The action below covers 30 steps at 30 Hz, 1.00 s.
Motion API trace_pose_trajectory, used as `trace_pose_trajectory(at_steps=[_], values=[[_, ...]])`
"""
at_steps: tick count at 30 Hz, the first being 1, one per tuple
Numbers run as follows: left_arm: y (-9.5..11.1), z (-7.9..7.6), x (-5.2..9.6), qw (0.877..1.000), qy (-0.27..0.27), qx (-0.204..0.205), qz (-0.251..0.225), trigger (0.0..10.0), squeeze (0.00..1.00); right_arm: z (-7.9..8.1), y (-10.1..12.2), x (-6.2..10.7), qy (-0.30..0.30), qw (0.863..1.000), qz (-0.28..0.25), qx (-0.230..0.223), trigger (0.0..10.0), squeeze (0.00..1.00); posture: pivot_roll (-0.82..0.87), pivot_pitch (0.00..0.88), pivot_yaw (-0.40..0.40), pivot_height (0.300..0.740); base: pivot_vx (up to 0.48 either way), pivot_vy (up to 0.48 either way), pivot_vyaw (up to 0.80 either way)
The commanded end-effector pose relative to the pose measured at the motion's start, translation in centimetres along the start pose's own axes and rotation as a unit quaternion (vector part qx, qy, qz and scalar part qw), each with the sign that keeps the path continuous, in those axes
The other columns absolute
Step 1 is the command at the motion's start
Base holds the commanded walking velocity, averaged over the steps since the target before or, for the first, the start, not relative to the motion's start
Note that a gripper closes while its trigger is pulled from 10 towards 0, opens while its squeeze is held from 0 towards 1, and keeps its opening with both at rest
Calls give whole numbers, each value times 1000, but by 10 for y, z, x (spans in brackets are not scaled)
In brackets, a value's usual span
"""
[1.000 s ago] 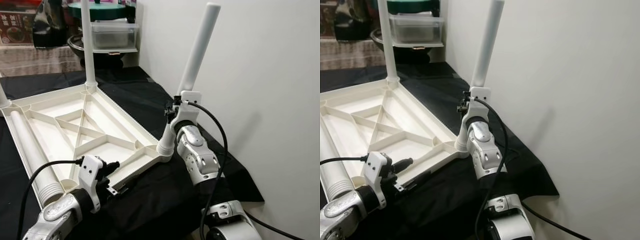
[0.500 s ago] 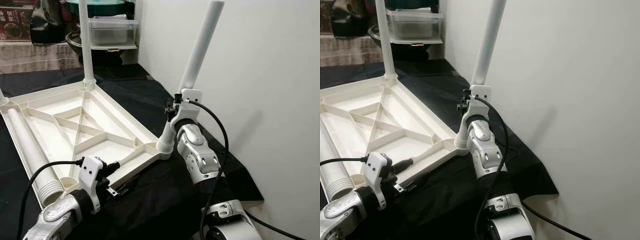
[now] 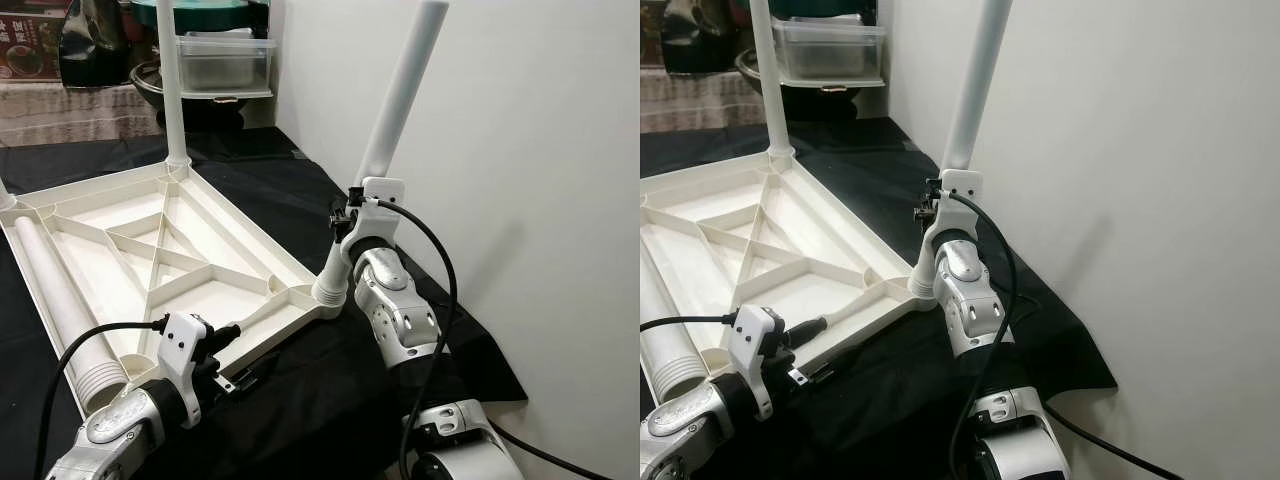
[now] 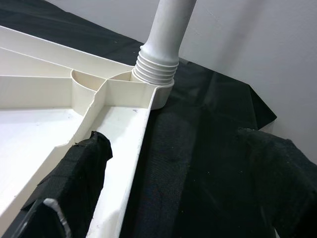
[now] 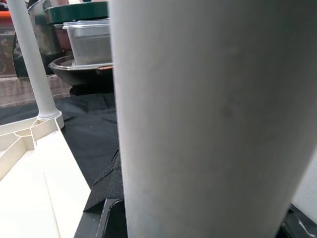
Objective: Building children table
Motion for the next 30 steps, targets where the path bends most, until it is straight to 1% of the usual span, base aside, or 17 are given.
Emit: trace_pose_trajectory(at_steps=[1,2,4,5,7,8,9,11,12,14,18,22,23,25,27,30], values=[[-3,-5,-2,1000,-10,6,3,10000,0,-24,-30,4,-41,997,67,5,10000,290,52,0,-134,740,0,0,0],[-3,-5,-2,1000,-11,6,3,10000,0,-23,-28,4,-40,997,62,3,10000,639,52,0,-134,740,0,0,0],[-3,-5,-2,1000,-12,6,3,10000,0,-23,-25,4,-39,998,57,2,10000,639,52,0,-134,740,0,0,0],[-3,-5,-2,1000,-13,7,3,10000,0,-21,-19,4,-36,998,45,-1,10000,1000,48,0,-130,740,0,0,0],[-3,-6,-1,1000,-13,7,3,10000,0,-15,-3,5,-25,1000,17,-5,10000,1000,48,0,-130,740,0,0,0],[-3,-6,-1,1000,-13,7,3,10000,0,-15,-3,5,-25,1000,17,-5,10000,1000,48,0,-130,740,0,0,0],[-3,-6,-1,1000,-13,7,3,10000,0,-13,2,5,-20,1000,7,-6,10000,1000,48,0,-130,740,0,0,0],[-4,-6,-1,1000,-13,8,5,10000,0,-8,18,7,-13,1000,-20,-12,10000,1000,46,0,-128,740,0,0,0],[-4,-6,-1,1000,-13,8,5,10000,0,-8,18,7,-13,1000,-20,-12,10000,1000,46,0,-128,740,0,0,0],[-4,-6,-1,1000,-13,9,5,10000,0,-4,28,10,-6,999,-35,-21,10000,1000,46,0,-128,740,0,0,0],[-5,-5,-1,1000,-14,9,6,10000,0,0,34,12,4,998,-41,-36,10000,1000,42,0,-124,740,0,0,0],[-5,-5,-1,1000,-14,8,6,10000,0,0,32,11,3,998,-31,-51,10000,1000,42,0,-124,740,0,0,0],[-5,-5,-1,1000,-13,7,6,10000,0,-1,29,11,5,997,-25,-68,0,1000,47,0,-126,740,0,0,0],[-5,-4,-1,1000,-11,7,7,10000,0,-2,22,12,8,994,-9,-109,0,1000,47,0,-126,740,0,0,0],[-5,-4,0,1000,-11,6,8,10000,0,-3,20,13,8,992,-5,-129,0,882,51,0,-127,740,0,0,0],[-5,-4,0,1000,-11,6,8,10000,0,-3,19,14,9,991,-6,-134,0,882,51,0,-127,740,0,0,0]])
Point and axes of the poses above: a point about 5 cm out from each wrist's last joint towards the gripper, its own x axis pointing back from the gripper into the wrist, its own y axis along the axis of the wrist's last joint, z = x × y, the point moved 3 cm from there along -x, pointing out of the wrist towards the gripper, and after that the axes turned 12 degrees about -x, right-handed, at the moved point
